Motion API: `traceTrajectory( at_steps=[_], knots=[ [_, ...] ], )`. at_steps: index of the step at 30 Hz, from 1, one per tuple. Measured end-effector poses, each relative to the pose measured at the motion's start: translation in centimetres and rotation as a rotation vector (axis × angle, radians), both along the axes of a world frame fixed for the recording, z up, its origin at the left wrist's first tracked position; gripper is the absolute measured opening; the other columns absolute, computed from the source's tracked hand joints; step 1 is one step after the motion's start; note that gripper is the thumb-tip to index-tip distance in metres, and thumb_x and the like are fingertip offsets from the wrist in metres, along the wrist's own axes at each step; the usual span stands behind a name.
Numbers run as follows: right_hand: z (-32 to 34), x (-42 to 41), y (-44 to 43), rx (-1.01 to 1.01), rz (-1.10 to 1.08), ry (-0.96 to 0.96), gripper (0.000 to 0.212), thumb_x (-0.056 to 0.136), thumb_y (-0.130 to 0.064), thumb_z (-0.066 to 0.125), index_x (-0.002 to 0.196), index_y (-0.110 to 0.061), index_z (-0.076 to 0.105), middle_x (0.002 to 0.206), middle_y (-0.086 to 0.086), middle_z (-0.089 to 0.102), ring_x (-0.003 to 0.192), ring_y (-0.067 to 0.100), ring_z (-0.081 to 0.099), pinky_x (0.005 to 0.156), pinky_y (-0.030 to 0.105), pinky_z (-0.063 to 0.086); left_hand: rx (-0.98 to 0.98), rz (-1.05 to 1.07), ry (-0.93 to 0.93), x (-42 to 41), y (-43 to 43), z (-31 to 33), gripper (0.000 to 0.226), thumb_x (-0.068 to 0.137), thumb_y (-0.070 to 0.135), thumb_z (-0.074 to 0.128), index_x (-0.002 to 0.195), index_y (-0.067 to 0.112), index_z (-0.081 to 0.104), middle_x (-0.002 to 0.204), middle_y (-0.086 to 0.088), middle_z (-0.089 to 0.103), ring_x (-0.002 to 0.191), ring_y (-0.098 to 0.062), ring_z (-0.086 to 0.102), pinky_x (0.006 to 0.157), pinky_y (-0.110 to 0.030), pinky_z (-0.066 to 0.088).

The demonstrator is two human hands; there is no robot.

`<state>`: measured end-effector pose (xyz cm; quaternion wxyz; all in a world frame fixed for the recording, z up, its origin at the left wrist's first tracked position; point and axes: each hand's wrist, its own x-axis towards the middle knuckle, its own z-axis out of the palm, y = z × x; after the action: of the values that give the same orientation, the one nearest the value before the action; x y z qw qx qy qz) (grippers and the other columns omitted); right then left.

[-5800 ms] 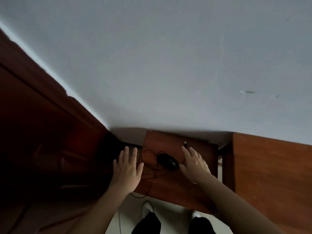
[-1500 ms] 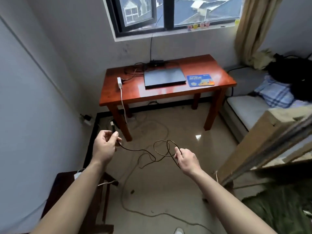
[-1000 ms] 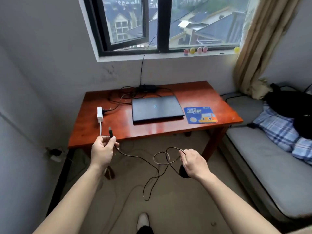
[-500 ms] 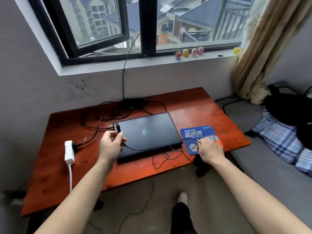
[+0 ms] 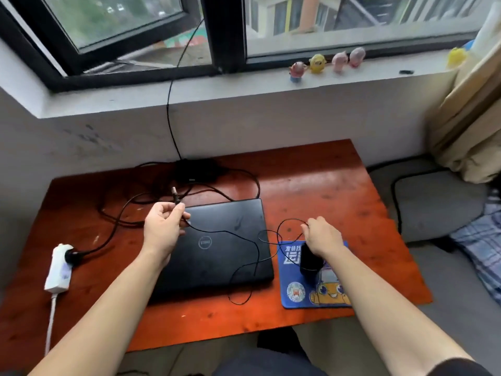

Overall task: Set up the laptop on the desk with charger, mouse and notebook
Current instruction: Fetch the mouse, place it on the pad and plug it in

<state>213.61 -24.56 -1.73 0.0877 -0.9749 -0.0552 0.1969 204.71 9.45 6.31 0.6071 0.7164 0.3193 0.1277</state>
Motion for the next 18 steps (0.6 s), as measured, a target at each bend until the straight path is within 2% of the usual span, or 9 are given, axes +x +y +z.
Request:
traceTrajectory(
  at_steps=[3,6,9,11,14,18],
  knots=[
    [-1.5,1.6,0.2,0.039,-0.022,0.107,0.035,0.104,-0.038,0.044,0.122,-0.009,0.053,0.125,0.015,0.046,0.110,0.039,0.058,0.090,0.044,0.048,0.005,0.012,0.067,0.6,-1.2,-1.7,0.007,0.098,0.019,0.060,0.093,0.017,0.055,0.073,0.001,0.070,0.056,-0.002,0.062,0.051,-0.022,0.047],
    [-3.0,1.9,0.0,0.168,-0.065,0.170,0.045,0.101,-0.034,0.051,0.140,-0.012,0.046,0.139,0.015,0.042,0.121,0.037,0.054,0.097,0.042,0.045,0.007,0.028,0.122,0.6,-1.4,-3.1,0.008,0.097,0.021,0.061,0.091,0.018,0.057,0.072,0.002,0.071,0.060,-0.007,0.063,0.052,-0.024,0.047],
    [-3.9,1.0,0.1,0.482,-0.275,0.053,0.045,0.102,-0.027,0.049,0.145,-0.014,0.044,0.147,0.010,0.040,0.132,0.028,0.047,0.107,0.036,0.036,-0.006,0.051,0.151,1.0,-0.8,-3.9,0.008,0.096,0.022,0.062,0.092,0.016,0.058,0.069,0.003,0.072,0.058,-0.005,0.063,0.052,-0.024,0.048],
    [-4.3,0.0,-0.1,0.589,-0.484,-0.068,0.040,0.103,-0.021,0.042,0.143,-0.013,0.047,0.146,0.011,0.043,0.132,0.027,0.046,0.104,0.035,0.034,-0.005,0.045,0.156,1.7,-0.4,-4.4,0.008,0.095,0.024,0.062,0.092,0.016,0.059,0.069,0.004,0.073,0.057,-0.003,0.063,0.051,-0.023,0.048],
    [-4.8,-2.6,-0.4,0.502,-0.621,-0.023,0.045,0.101,-0.018,0.043,0.145,-0.012,0.042,0.150,0.013,0.039,0.134,0.030,0.043,0.104,0.040,0.036,-0.023,0.008,0.164,2.2,-0.2,-5.0,0.008,0.095,0.025,0.061,0.092,0.018,0.059,0.072,0.003,0.073,0.059,-0.005,0.065,0.053,-0.024,0.049],
    [-5.1,-6.5,-0.1,0.375,-0.610,0.113,0.071,0.092,-0.024,0.056,0.154,-0.008,0.025,0.156,0.015,0.030,0.142,0.032,0.033,0.111,0.046,0.034,-0.065,-0.031,0.175,2.6,0.1,-5.7,0.009,0.096,0.024,0.061,0.091,0.017,0.059,0.077,-0.002,0.073,0.061,-0.007,0.064,0.055,-0.027,0.048]
  ],
)
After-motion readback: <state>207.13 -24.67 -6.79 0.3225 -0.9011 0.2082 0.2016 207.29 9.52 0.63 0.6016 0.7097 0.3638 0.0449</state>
